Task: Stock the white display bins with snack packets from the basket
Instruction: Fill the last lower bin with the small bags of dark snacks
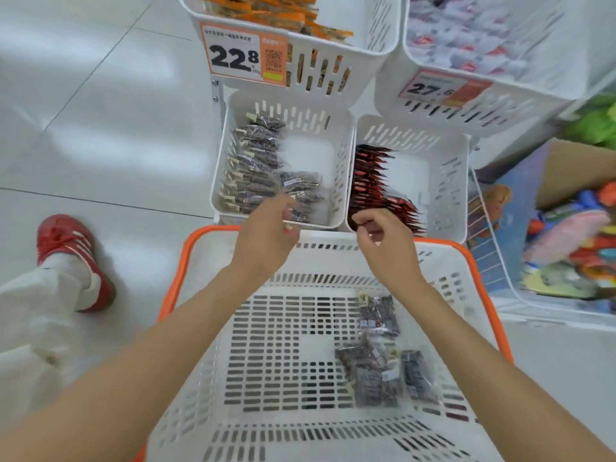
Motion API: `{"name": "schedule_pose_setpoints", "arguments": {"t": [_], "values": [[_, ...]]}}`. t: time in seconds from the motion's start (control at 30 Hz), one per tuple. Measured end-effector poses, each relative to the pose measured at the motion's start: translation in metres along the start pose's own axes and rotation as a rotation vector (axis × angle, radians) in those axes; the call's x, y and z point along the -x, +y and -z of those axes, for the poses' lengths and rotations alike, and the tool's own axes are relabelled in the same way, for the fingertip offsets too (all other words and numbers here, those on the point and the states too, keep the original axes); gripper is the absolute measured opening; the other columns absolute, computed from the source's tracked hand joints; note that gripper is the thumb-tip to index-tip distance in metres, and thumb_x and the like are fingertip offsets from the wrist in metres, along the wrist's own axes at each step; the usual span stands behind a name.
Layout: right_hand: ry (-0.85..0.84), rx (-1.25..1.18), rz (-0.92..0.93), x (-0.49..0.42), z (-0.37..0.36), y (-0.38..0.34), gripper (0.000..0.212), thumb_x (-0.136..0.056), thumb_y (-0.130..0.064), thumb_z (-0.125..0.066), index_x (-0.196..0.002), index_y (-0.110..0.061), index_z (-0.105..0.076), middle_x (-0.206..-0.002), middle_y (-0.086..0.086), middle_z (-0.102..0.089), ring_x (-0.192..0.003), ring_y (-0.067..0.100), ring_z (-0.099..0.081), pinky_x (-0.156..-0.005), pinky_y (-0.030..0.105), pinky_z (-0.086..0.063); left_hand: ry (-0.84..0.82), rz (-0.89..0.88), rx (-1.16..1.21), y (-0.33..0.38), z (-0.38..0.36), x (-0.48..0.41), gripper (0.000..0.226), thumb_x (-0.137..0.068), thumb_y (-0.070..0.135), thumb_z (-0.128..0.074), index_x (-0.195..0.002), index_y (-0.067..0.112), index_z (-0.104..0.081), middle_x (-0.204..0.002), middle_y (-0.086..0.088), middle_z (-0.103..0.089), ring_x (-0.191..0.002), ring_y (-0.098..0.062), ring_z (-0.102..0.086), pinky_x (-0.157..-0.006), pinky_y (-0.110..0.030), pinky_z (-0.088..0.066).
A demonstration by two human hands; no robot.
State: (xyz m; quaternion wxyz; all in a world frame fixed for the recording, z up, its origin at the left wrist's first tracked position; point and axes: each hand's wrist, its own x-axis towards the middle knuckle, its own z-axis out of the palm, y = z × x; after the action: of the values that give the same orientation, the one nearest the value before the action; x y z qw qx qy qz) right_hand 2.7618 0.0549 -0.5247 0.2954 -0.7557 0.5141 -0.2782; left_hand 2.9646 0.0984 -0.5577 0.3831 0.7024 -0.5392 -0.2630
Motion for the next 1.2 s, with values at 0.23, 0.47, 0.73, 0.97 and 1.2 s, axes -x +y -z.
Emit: {"name": "schedule_pose_setpoints", "arguments": {"t": [0.23, 0.47, 0.73, 0.97, 1.2], "values": [[-0.726, 0.304, -0.497, 0.115, -0.002, 0.108, 0.056, -0.093, -0.020, -0.063, -0.144, -0.014, -0.042, -0.147, 0.007, -0.044, -0.130, 0.022, -0.046, -0.097, 0.022, -0.040, -0.277, 0.155, 0.107, -0.007, -0.035, 0.090, 0.033, -0.086, 0.009, -0.069, -0.115, 0.018, -0.058, -0.098, -0.003, -0.057, -0.073, -0.020, -0.058, -0.069, -0.036, -0.054], [-0.805, 0.585, -0.410, 0.137, -0.014, 0.132, 0.035, -0.083, -0.028, -0.073, -0.114, -0.020, -0.059, -0.103, 0.004, -0.065, -0.094, 0.024, -0.062, -0.077, 0.033, -0.050, -0.352, 0.352, 0.052, -0.037, -0.038, 0.132, 0.033, -0.086, 0.008, -0.068, -0.114, 0.024, -0.058, -0.110, 0.000, -0.057, -0.083, -0.018, -0.059, -0.065, -0.024, -0.052], [-0.640, -0.337, -0.691, 0.089, 0.009, 0.054, 0.046, -0.096, -0.047, -0.051, -0.099, -0.004, -0.068, -0.067, 0.000, -0.067, -0.070, 0.012, -0.064, -0.082, 0.029, -0.056, -0.728, 0.170, 0.321, -0.004, -0.059, 0.155, 0.095, -0.065, 0.031, -0.089, -0.142, 0.042, -0.035, -0.131, 0.031, -0.046, -0.121, 0.007, -0.049, -0.093, -0.017, -0.046], [-0.670, -0.872, -0.738, 0.085, 0.006, 0.064, 0.052, -0.101, -0.042, -0.039, -0.124, -0.001, -0.061, -0.114, 0.014, -0.070, -0.108, 0.025, -0.066, -0.097, 0.036, -0.052, -0.740, 0.826, 0.814, -0.004, -0.055, 0.145, 0.085, -0.062, 0.040, -0.078, -0.137, 0.024, -0.042, -0.127, -0.006, -0.052, -0.121, -0.025, -0.052, -0.091, -0.054, -0.052], [-0.956, 0.662, -0.230, 0.131, -0.034, 0.155, 0.086, -0.088, -0.043, -0.068, -0.155, -0.026, -0.017, -0.163, 0.005, -0.012, -0.149, 0.027, -0.012, -0.120, 0.050, -0.014, -0.625, 0.900, 1.081, -0.029, -0.024, 0.133, 0.062, -0.072, 0.016, -0.051, -0.132, 0.004, -0.051, -0.129, -0.025, -0.058, -0.117, -0.044, -0.056, -0.096, -0.064, -0.045]]}}
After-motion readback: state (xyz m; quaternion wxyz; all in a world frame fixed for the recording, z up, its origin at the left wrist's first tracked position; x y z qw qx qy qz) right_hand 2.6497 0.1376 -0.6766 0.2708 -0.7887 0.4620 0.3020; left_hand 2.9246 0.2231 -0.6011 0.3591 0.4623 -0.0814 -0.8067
